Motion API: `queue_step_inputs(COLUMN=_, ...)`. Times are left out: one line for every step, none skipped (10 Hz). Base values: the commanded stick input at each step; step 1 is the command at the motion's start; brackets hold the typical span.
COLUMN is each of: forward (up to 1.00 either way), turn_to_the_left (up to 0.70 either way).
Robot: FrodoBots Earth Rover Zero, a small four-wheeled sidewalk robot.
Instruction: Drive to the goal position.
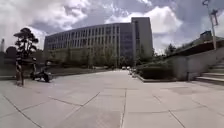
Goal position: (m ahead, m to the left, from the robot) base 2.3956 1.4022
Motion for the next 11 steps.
queue_step_inputs(forward=0.5, turn_to_the_left=0.0)
queue_step_inputs(forward=0.5, turn_to_the_left=0.0)
queue_step_inputs(forward=0.5, turn_to_the_left=0.0)
queue_step_inputs(forward=0.5, turn_to_the_left=0.0)
queue_step_inputs(forward=0.5, turn_to_the_left=0.0)
queue_step_inputs(forward=0.5, turn_to_the_left=0.0)
queue_step_inputs(forward=0.5, turn_to_the_left=0.0)
queue_step_inputs(forward=0.5, turn_to_the_left=0.0)
queue_step_inputs(forward=0.5, turn_to_the_left=0.0)
queue_step_inputs(forward=0.5, turn_to_the_left=0.0)
queue_step_inputs(forward=0.5, turn_to_the_left=0.0)
